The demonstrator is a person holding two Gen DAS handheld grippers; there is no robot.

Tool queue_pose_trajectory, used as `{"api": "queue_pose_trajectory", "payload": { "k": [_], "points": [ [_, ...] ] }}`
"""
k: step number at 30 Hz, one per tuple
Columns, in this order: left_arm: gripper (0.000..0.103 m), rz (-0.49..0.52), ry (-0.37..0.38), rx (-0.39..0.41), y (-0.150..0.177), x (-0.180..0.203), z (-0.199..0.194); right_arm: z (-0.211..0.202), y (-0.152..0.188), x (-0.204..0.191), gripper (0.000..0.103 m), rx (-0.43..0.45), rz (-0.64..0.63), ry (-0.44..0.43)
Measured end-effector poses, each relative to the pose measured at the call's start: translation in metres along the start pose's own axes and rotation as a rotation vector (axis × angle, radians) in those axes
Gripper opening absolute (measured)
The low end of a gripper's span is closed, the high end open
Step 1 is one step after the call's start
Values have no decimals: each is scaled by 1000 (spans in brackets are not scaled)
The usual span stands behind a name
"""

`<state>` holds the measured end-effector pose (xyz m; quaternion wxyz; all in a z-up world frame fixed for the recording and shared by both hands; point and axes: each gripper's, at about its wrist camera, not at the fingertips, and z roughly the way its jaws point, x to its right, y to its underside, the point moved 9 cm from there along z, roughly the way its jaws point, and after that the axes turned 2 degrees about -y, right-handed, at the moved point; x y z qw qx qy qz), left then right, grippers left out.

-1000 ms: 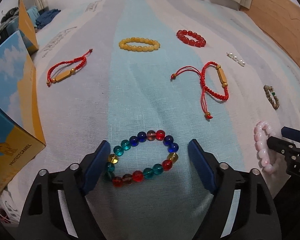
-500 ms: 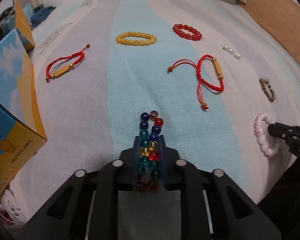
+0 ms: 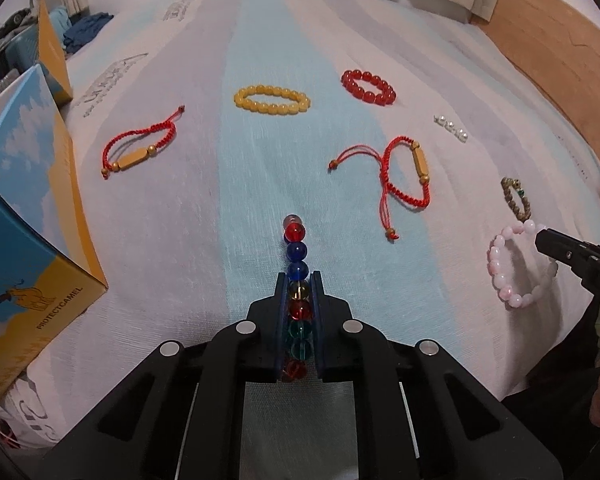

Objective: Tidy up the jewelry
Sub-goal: 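Grasp the multicolour bead bracelet with left tool while right tool grasps pink-white bracelet, then carry both held bracelets over the open white cardboard box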

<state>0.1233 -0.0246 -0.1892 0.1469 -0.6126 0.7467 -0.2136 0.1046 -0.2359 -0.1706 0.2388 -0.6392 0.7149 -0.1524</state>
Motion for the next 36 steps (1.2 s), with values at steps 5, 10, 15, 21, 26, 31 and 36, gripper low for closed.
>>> {"api": "queue_pose_trajectory", "payload": {
  "k": [5,10,15,21,26,31,36],
  "points": [
    [9,-9,2,10,-5,0,-8,-12,-8,0,10,39,17,-3],
    [9,-15,8,30,-13,-1,-18,-19,-16,-3,10,65,21,-4],
    [9,-13,21,51,-20,-1,-33,-25,-24,-7,10,85,24,-3],
    [9,-23,13,70,-29,-5,-48,-38,-34,-18,10,124,17,-12],
    [9,-25,6,88,-34,-8,-59,-46,-43,-28,10,149,4,-15],
    [9,-28,-3,101,-42,-13,-71,-55,-51,-36,10,171,-3,-15],
    [9,-26,3,124,-51,-14,-81,-62,-58,-41,10,176,-1,-12]
  ]
}}
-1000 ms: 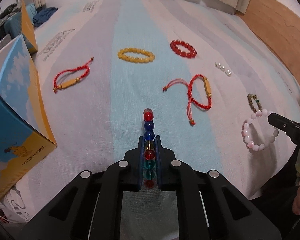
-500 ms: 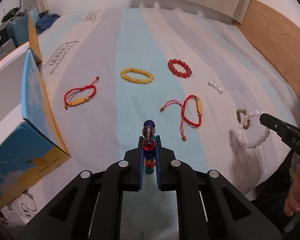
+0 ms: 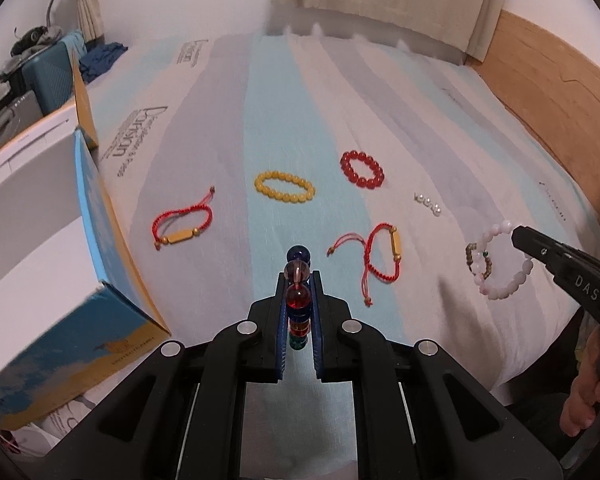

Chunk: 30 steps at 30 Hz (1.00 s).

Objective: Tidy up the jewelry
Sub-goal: 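Carry both held bracelets over the open white cardboard box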

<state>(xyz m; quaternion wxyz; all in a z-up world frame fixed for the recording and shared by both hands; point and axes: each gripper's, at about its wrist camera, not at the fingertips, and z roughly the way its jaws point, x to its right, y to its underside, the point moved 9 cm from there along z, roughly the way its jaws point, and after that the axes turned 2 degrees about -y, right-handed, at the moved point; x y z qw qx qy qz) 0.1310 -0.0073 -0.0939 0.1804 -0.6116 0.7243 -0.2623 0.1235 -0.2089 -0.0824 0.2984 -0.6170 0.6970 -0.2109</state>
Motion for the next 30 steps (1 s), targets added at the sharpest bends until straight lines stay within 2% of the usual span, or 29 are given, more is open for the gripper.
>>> {"api": "queue_pose_trajectory", "payload": {
  "k": [15,30],
  "points": [
    [9,-50,-42,67,-34,-34,-37,-10,-23,-42,10,22,-32,-24],
    [9,-163,-95,120,-43,-113,-77,-12,-52,-137,10,53,-138,-99]
  ]
}}
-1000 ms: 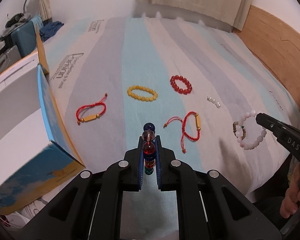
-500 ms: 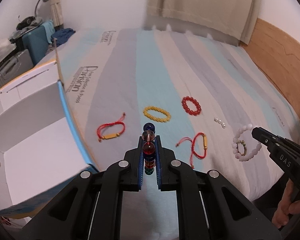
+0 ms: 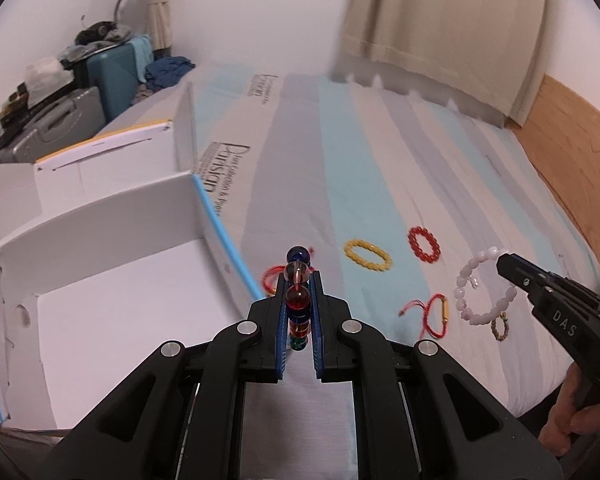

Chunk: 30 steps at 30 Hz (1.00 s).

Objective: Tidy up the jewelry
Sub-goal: 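Carry both held bracelets over the open white cardboard box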

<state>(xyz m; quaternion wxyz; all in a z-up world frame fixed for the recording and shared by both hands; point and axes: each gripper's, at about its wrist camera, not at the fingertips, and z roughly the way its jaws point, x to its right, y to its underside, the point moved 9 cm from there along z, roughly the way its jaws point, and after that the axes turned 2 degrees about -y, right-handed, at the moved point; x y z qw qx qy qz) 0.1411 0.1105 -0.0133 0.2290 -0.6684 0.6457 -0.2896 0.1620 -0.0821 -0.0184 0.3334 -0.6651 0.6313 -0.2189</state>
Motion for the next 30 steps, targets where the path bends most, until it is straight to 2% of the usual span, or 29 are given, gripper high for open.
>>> {"api": "queue_pose_trajectory", "payload": {
  "k": [8,17,24,30],
  "points": [
    [9,-80,-48,9,-2,-57,-11,7,-14,-68,10,10,-77,-52],
    [9,-146,-107,-13,12,-115,-12,15,-22,-145,9,12,-161,-124],
    [9,-187,-165,-40,31,-158,-13,27,-14,-202,9,-1,-241,-180],
    [9,-234,-198,-70,46,-190,-7,49,1,-248,9,-57,-293,-232]
  ]
}}
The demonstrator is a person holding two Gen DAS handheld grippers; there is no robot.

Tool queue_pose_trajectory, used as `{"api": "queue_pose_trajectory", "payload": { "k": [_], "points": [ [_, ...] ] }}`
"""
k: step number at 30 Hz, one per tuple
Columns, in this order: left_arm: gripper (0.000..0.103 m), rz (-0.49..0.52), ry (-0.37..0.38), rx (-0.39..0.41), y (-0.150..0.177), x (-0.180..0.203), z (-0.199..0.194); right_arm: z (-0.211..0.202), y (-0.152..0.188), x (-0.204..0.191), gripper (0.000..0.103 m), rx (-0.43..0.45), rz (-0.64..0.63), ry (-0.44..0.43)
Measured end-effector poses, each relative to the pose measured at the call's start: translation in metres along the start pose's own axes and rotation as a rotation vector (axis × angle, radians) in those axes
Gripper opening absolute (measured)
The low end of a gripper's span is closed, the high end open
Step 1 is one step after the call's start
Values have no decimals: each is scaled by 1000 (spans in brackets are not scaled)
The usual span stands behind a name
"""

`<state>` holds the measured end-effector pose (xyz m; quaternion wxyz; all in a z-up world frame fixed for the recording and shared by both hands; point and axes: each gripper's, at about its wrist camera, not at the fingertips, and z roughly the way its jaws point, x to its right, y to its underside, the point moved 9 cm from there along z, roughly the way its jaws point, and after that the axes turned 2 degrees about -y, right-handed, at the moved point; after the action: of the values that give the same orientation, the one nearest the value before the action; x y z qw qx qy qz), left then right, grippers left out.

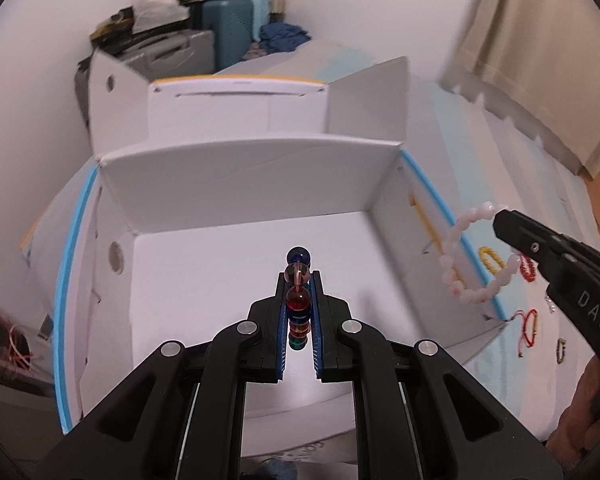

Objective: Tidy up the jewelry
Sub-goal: 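Carry both held bracelets over the open white cardboard box, then open both tools to drop the bracelets into the box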

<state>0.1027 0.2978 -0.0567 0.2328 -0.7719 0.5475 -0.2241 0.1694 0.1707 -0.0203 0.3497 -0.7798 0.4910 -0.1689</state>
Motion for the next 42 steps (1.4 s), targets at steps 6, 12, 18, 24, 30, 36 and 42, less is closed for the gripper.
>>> {"api": "queue_pose_trajectory", "payload": {
  "k": [6,12,18,24,30,36,42],
  "points": [
    [9,-40,-41,-43,9,-27,16,43,14,-28,9,-96,-41,-31],
    [9,-54,-73,-91,18,-40,34,74,32,-37,9,-179,-48,-27],
    [9,-45,-102,-125,25,-46,46,96,46,-40,9,-232,-45,-18],
    [9,-43,-115,-139,29,-49,49,104,52,-41,10,-250,-46,-13],
    [10,-45,-124,-140,29,-49,49,110,56,-42,12,-258,-48,-6],
    [11,-61,-144,-119,24,-52,43,101,54,-40,29,-238,-34,-18],
    [46,-53,-170,-69,16,-47,27,75,36,-29,62,-153,-20,-7]
  ]
}}
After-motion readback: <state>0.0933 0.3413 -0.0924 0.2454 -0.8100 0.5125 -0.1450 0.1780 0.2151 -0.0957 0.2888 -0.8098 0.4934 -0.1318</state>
